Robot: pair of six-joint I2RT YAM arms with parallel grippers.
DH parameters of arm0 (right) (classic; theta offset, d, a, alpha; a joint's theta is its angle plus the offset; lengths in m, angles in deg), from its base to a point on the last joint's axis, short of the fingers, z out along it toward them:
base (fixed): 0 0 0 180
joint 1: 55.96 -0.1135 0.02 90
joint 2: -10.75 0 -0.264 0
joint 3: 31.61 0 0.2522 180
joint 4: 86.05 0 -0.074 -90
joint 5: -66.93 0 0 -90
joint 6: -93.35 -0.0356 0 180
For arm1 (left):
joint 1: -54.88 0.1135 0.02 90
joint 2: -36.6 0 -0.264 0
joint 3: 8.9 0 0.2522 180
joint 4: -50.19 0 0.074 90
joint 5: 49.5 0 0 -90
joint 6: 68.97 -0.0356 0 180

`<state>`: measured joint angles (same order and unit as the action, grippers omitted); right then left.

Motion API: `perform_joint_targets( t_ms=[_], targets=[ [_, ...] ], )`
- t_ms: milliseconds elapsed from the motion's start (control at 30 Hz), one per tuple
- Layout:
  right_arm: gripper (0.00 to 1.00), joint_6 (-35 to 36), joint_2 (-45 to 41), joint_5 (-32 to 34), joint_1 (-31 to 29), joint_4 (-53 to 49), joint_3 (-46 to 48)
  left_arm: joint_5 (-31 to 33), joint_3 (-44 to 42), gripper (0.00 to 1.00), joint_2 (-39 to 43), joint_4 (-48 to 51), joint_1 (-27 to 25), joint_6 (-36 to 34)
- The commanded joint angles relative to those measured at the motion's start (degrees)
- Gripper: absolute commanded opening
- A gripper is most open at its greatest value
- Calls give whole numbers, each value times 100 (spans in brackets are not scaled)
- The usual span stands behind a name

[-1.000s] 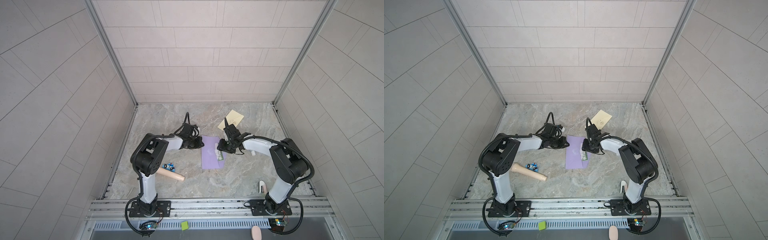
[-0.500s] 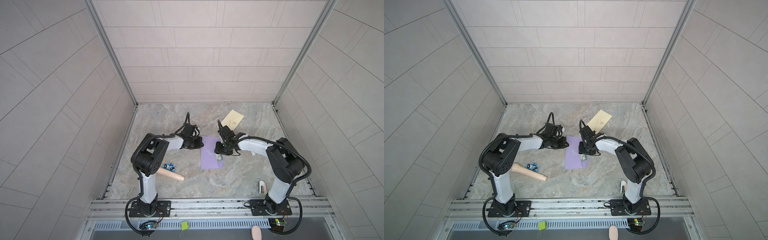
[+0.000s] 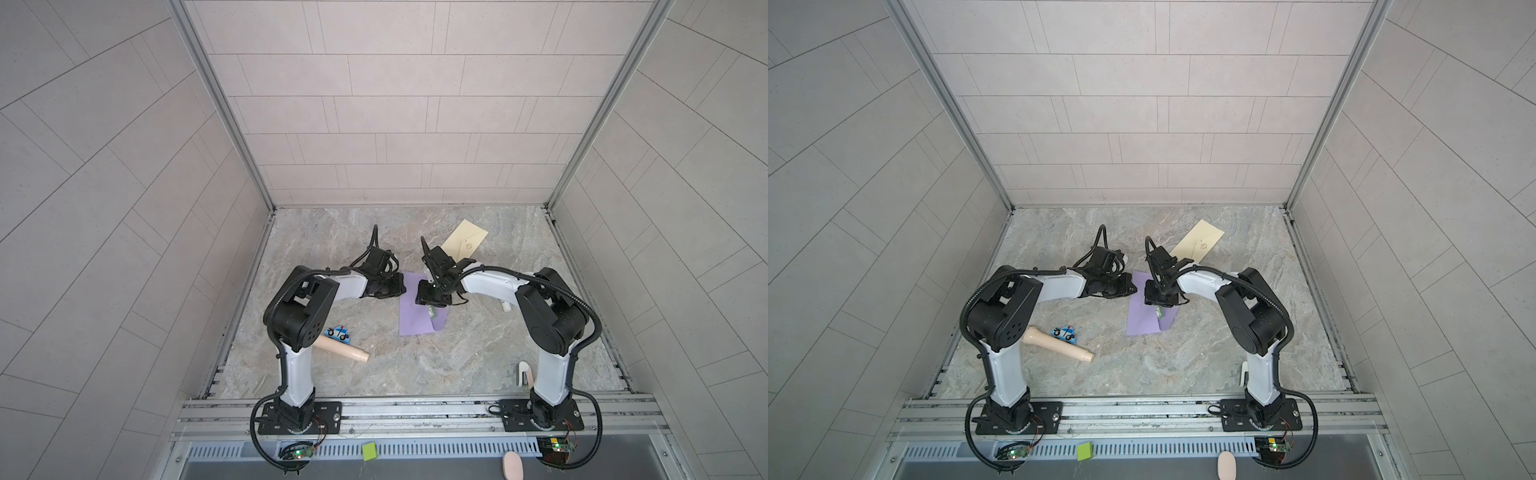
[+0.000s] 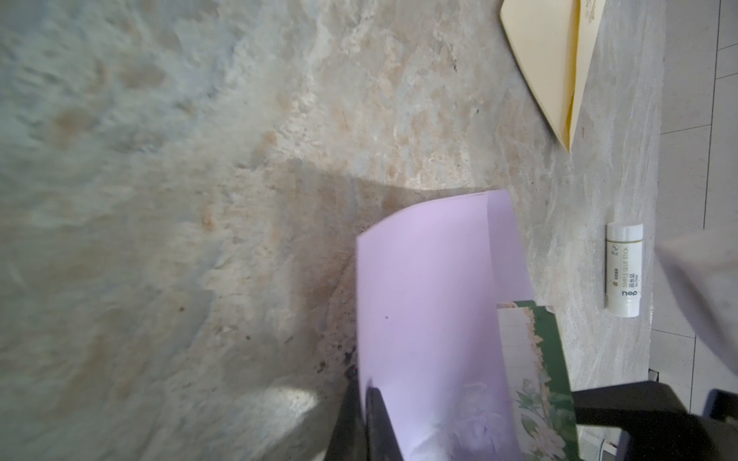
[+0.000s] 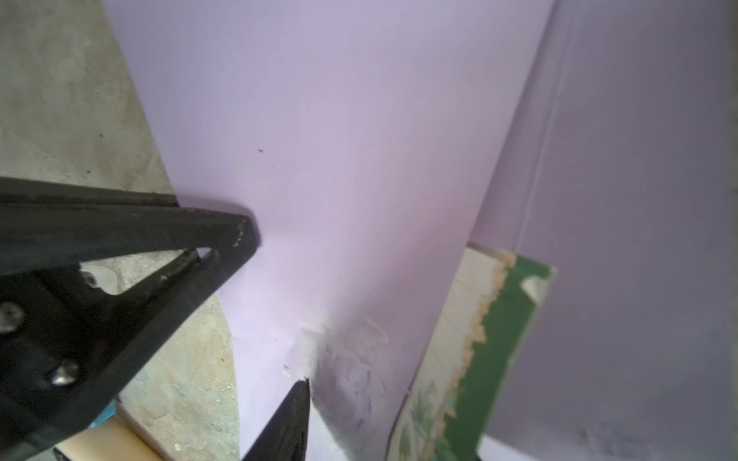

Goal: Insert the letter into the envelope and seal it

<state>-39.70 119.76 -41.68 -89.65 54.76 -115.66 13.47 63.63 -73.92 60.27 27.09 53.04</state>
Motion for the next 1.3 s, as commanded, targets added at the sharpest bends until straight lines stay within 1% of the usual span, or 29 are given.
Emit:
perform_joint_targets(
  t_ms=[0,100,167,233,367,467,567,667,700,767,833,867,933,1067,1200,1267],
  targets=[
    [45,76,-233,1007,55,-722,13,145,-143,0,72,-146,-50,69],
    [46,157,-451,1327,130,-948,4,127,-160,0,74,-215,-42,86],
    [46,218,-521,1314,161,-970,22,128,-155,0,55,-209,-47,95],
    [46,226,-511,1178,171,-962,38,145,-146,0,48,-206,-45,112],
    [45,55,-451,600,195,-578,289,206,-152,0,31,-222,-41,167],
    [40,-81,-400,295,197,-270,451,283,-252,0,48,-372,-50,269],
    [36,-139,-324,203,197,-173,472,311,-304,0,67,-486,-48,323],
    [36,-151,-289,274,201,-211,446,303,-313,0,66,-511,-51,341],
    [36,-151,-284,299,200,-235,422,303,-313,7,66,-515,-51,336],
    [37,-121,-243,404,197,-372,318,299,-321,26,72,-520,-48,333],
    [38,-75,-205,521,201,-507,208,278,-315,36,61,-522,-51,332],
    [38,-43,-179,554,197,-568,145,260,-308,39,55,-524,-47,332],
    [38,13,-122,554,197,-644,32,248,-295,42,40,-521,-51,332],
    [38,84,-49,420,188,-616,-95,215,-267,42,5,-520,-51,332],
    [39,103,64,-65,184,-299,-135,139,-215,43,-66,-519,-51,340],
    [39,95,153,-318,177,-125,-161,105,-190,45,-101,-519,-60,342]
  ],
)
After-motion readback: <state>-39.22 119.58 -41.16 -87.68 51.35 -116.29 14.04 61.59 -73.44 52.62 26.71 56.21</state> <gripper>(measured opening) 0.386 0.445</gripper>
